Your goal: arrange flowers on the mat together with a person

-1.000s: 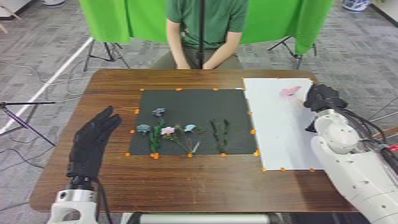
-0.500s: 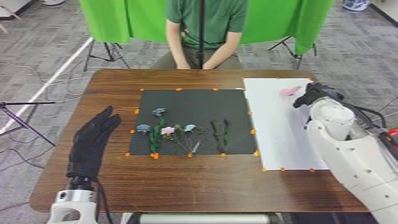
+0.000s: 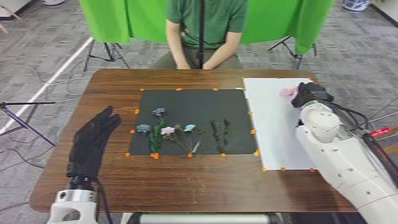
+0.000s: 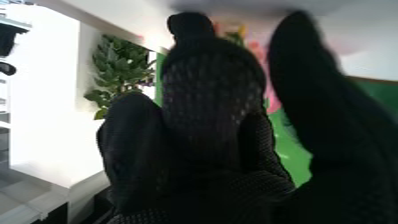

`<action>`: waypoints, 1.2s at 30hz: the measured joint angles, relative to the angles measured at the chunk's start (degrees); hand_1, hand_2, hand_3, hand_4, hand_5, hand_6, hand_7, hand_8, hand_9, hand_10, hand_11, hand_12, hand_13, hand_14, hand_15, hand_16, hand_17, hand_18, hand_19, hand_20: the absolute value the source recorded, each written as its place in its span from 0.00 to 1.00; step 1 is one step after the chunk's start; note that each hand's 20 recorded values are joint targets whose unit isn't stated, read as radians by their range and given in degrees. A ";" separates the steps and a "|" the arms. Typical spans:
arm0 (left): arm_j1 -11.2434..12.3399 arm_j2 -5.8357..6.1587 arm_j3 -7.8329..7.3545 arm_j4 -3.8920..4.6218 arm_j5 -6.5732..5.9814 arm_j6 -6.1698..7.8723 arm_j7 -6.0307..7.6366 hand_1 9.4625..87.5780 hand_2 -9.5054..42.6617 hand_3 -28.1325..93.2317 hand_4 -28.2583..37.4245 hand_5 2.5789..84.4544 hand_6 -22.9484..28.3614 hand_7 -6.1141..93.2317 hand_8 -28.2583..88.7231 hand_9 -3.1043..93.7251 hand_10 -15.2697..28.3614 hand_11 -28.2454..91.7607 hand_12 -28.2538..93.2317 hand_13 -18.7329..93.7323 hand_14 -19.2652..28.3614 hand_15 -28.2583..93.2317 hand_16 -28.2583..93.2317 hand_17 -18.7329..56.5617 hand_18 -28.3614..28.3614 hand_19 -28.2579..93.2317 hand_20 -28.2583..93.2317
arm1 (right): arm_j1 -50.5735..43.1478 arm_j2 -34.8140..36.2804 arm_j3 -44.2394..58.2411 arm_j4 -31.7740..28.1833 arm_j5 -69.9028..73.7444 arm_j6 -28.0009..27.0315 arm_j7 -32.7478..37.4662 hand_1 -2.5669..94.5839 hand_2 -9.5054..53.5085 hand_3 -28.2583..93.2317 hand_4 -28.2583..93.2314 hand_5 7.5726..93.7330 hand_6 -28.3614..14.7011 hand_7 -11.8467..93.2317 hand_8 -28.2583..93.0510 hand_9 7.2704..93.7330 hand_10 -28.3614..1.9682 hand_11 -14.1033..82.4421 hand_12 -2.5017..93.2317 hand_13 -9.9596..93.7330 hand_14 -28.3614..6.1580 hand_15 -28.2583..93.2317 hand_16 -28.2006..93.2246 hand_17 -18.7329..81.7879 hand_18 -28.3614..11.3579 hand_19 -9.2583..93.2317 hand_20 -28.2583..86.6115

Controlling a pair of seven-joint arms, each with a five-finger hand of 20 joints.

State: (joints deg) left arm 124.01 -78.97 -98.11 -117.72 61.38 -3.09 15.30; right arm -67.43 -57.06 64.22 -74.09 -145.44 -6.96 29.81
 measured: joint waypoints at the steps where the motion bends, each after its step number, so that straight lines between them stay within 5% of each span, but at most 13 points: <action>1: -0.02 0.00 0.00 0.00 0.00 0.00 -0.01 0.18 0.13 0.79 0.06 0.51 0.50 0.14 0.19 0.49 0.63 0.33 0.33 0.46 0.70 0.31 0.23 0.33 0.66 0.24 0.36 | -0.01 -0.07 -0.06 0.03 -0.24 0.35 0.00 0.62 0.00 0.70 0.06 0.72 0.68 0.26 0.18 0.92 0.58 0.22 0.22 1.00 0.81 0.71 0.37 0.90 0.53 1.00 0.56; 6: -0.03 0.00 -0.03 0.00 0.00 0.00 -0.02 0.18 0.13 0.79 0.06 0.51 0.50 0.14 0.19 0.49 0.64 0.33 0.33 0.46 0.70 0.31 0.23 0.33 0.67 0.25 0.36 | -0.03 -0.09 -0.56 0.17 -0.49 3.09 -0.13 0.69 0.00 0.67 0.07 0.86 0.68 0.26 0.26 1.00 0.61 0.22 0.28 1.00 0.82 0.75 0.36 0.91 0.52 1.00 0.59; 13: -0.02 0.00 -0.05 0.00 0.00 -0.02 -0.04 0.18 0.13 0.79 0.06 0.51 0.50 0.14 0.19 0.49 0.63 0.33 0.33 0.46 0.70 0.31 0.23 0.33 0.67 0.24 0.36 | -1.27 0.50 -1.04 -0.93 1.38 8.06 -0.51 0.70 0.00 0.68 0.07 0.90 0.69 0.26 0.26 1.00 0.61 0.26 0.28 1.00 0.83 0.77 0.35 0.93 0.51 1.00 0.62; 28: 0.33 0.24 -0.50 -0.11 -0.03 -0.08 -0.32 0.18 0.12 0.79 0.06 0.51 0.50 0.14 0.19 0.49 0.63 0.33 0.33 0.46 0.70 0.31 0.23 0.33 0.67 0.24 0.36 | -13.36 0.92 6.39 -31.82 9.24 10.46 0.70 0.70 0.00 0.68 0.07 0.92 0.70 0.25 0.26 1.00 0.62 0.25 0.28 1.00 0.85 0.79 0.35 0.93 0.51 1.00 0.66; 36: 0.29 0.35 -0.39 -0.12 -0.02 -0.09 -0.42 0.18 0.12 0.79 0.06 0.51 0.50 0.14 0.19 0.48 0.63 0.33 0.33 0.46 0.70 0.31 0.23 0.33 0.67 0.24 0.36 | -11.93 -4.42 -4.28 -32.20 7.93 12.54 -5.13 0.70 0.00 0.68 0.07 0.92 0.71 0.26 0.26 1.00 0.63 0.23 0.28 1.00 0.87 0.79 0.35 0.93 0.50 1.00 0.67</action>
State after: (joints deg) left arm 124.29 -78.62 -98.49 -117.84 61.36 -3.18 14.88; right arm -79.36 -61.47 59.93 -106.29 -137.52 5.58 24.68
